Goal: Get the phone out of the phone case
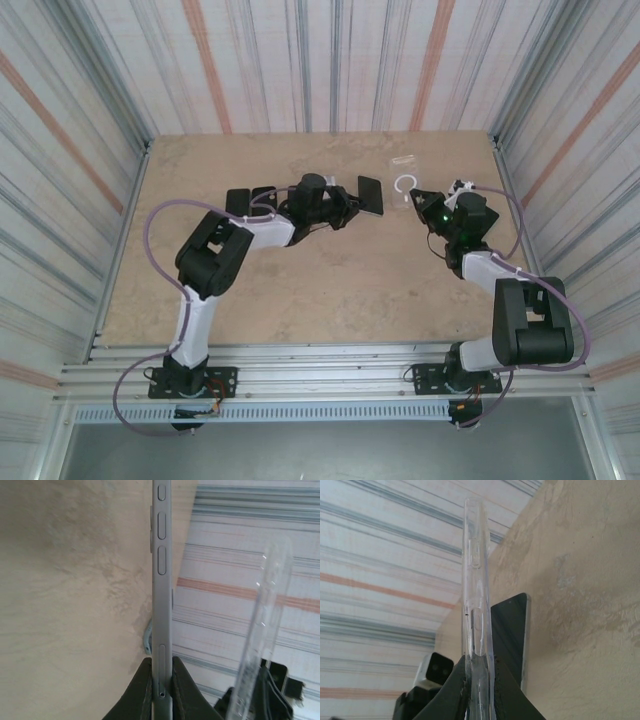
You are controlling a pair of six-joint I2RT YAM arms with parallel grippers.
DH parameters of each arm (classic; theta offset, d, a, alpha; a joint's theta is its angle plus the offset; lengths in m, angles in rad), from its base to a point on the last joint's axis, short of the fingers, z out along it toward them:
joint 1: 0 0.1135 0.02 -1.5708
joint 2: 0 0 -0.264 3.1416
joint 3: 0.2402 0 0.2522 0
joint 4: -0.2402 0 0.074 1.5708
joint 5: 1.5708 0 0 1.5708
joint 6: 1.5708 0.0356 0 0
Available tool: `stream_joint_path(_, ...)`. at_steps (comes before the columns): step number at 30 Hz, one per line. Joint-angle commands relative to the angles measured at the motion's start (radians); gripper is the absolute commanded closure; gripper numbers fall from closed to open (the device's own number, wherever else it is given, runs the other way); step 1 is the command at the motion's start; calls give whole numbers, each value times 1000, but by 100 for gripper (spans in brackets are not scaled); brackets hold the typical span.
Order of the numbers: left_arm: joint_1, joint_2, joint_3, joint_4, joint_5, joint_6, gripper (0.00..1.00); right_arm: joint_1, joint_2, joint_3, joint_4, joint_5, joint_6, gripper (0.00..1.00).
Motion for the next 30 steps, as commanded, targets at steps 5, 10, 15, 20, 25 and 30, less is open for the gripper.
stream_joint_path(5, 31, 60, 73, -11, 28, 74, 100, -3, 15, -21, 48, -35, -18, 100)
stream_joint_path(10, 43, 83, 107, -42, 31, 112, 99, 8, 33, -24, 67, -38, -18, 100)
stream_joint_path(15, 57, 113, 126, -58, 41, 127, 96, 14, 50, -29, 83, -44, -13, 100)
stream_joint_path(20, 63, 131, 138, -64, 57, 129, 94, 15, 63, -26, 85, -50, -17, 100)
stream_joint_path(25, 65, 139, 152, -115, 62, 150, 87, 17, 70, -30, 91, -52, -18, 100)
stream_joint_path(30, 65, 130, 139, -149, 59, 168, 76, 16, 78, -34, 93, -52, -26, 100)
